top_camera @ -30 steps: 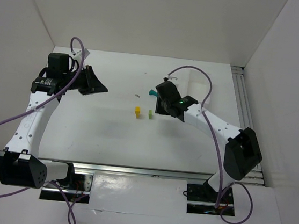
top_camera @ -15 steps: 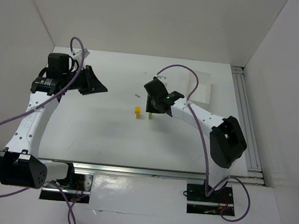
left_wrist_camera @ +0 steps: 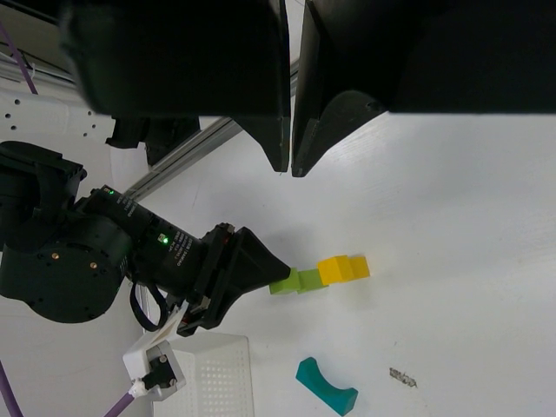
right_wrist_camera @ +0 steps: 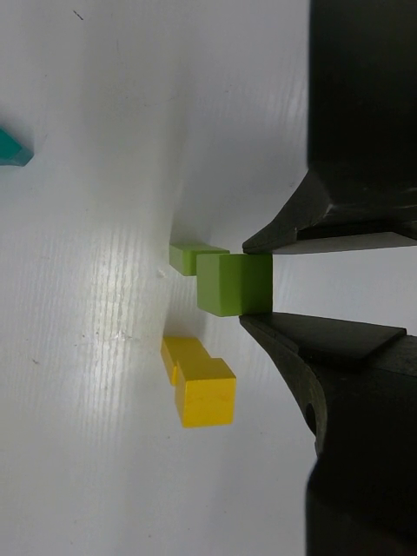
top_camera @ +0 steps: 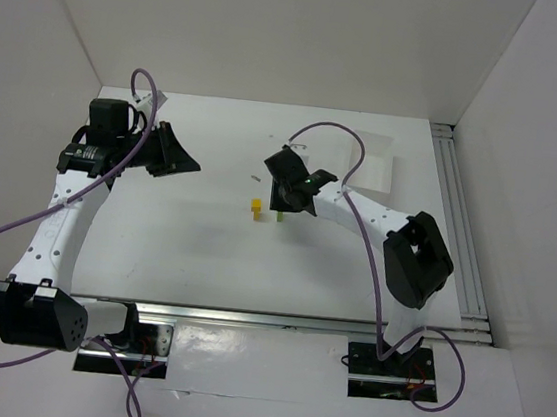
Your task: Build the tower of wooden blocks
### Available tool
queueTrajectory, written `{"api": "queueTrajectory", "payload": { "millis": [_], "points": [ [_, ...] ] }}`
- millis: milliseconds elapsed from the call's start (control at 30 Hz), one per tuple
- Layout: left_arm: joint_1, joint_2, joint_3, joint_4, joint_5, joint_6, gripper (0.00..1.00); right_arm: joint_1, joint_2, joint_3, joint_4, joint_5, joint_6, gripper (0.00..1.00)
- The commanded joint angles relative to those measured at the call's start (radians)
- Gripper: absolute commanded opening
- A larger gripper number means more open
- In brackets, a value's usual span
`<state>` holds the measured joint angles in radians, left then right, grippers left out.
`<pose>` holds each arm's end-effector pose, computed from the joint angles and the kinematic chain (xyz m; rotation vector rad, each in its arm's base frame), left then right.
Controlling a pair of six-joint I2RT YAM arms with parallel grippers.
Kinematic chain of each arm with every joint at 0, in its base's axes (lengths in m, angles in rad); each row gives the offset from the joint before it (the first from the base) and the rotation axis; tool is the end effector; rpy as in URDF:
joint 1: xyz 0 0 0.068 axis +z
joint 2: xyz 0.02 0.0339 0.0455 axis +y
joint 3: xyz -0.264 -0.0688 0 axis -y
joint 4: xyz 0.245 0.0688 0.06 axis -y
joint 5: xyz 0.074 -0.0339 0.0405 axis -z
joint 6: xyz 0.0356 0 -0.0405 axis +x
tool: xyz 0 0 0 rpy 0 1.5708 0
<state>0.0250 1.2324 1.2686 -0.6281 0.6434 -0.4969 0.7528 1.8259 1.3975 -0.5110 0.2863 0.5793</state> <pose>0.2605 -0.0148 0.3742 -0.1859 2.1756 -0.9644 0.2975 0.2649 0.2345 -0.0980 2.4671 0.2182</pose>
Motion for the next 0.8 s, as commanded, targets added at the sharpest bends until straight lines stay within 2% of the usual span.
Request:
{"api": "queueTrajectory", "payload": {
  "millis": [0,767],
  "points": [
    [0.006,-0.028,-0.003,0.015,0.004,0.023,0.18,0.008,0.004,0.034,0.0,0.025,0.007,0.36],
    [0.006,-0.028,-0.003,0.005,-0.005,0.023,0.18,0.008,0.033,0.054,-0.031,0.045,0.007,0.36]
  ]
}}
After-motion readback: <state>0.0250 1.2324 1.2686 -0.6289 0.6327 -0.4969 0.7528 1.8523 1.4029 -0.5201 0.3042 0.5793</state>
